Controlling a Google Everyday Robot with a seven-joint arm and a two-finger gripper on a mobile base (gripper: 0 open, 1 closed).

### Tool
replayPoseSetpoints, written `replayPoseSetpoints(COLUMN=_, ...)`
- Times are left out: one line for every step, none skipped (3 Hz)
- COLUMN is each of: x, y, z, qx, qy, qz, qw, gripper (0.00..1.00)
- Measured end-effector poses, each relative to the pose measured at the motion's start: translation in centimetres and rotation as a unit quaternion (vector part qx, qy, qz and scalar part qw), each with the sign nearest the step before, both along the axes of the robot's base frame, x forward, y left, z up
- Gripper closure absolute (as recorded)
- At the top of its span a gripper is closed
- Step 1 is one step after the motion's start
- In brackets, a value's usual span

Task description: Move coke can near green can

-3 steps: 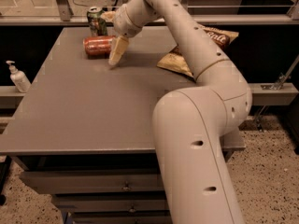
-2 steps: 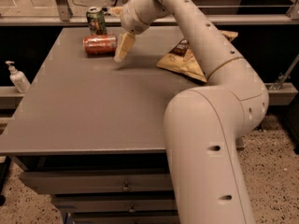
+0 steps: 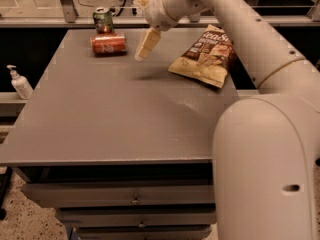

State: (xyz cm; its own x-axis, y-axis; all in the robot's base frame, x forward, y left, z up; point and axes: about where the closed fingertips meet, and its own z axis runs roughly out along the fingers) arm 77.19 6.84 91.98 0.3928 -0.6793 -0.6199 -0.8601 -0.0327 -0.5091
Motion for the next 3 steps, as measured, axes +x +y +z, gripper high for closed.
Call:
replayPoseSetpoints(x=-1.2, y=-2.9, z=2.1, qx=0.031, qy=-0.012, qz=-0.032, qw=0.9989, gripper=0.00)
replayPoseSetpoints(x=-2.6, y=-6.7, z=4.1, qx=0.080, qy=-0.026, qz=-0.062, qw=0.9945, gripper=0.00)
replayPoseSetpoints(x=-2.6, y=-6.7, z=4.1, qx=0.080, qy=-0.026, qz=-0.062, qw=0.9945, gripper=0.00)
